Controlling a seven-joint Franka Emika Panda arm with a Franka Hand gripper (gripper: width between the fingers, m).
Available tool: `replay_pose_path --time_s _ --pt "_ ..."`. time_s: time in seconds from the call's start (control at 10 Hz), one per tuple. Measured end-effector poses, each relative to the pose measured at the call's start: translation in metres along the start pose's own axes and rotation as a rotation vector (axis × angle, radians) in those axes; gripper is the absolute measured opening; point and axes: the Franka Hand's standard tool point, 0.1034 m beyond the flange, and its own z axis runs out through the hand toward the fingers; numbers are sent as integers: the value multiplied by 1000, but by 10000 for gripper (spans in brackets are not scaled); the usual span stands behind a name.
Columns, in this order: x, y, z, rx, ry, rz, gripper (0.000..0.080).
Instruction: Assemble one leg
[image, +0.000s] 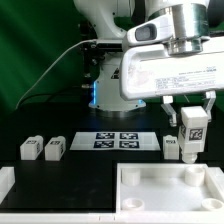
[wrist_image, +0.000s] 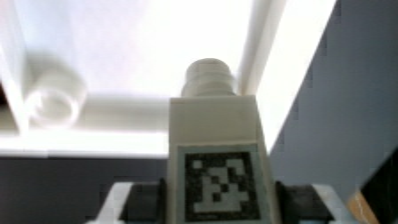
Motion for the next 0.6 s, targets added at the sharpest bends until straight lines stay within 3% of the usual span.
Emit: replay_pose_path --time_s 0.1,0.2,0.6 --pt "10 -7 -7 -2 135 -17 292" --pt "4 -9 -6 -6 200 -28 292" --pt "4 -6 -2 -7 188 -27 293"
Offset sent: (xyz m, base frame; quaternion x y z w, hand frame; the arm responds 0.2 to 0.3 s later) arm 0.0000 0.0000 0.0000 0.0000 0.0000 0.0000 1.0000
